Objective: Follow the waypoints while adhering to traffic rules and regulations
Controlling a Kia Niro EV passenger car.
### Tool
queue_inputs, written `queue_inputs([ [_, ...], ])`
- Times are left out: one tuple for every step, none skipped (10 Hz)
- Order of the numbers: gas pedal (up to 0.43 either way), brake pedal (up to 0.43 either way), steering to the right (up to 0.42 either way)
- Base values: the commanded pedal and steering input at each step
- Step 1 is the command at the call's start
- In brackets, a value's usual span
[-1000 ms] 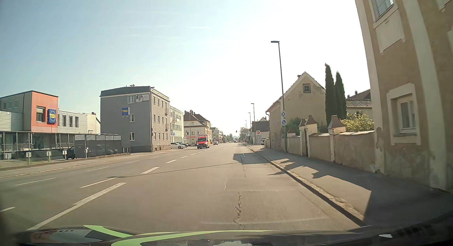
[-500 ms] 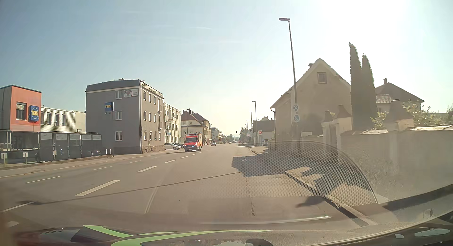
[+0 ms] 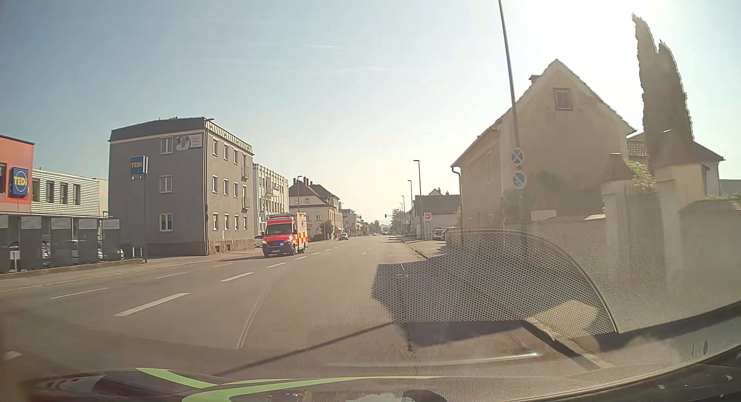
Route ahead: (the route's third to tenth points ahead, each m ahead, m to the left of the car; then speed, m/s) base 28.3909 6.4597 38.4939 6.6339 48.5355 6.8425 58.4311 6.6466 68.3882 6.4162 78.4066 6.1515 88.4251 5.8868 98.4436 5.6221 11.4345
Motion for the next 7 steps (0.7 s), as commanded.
queue_inputs([
  [0.169,0.000,-0.001],
  [0.169,0.000,-0.001],
  [0.169,0.000,-0.001],
  [0.169,0.000,-0.002],
  [0.169,0.000,-0.002],
  [0.169,0.000,-0.002],
  [0.169,0.000,-0.002],
])
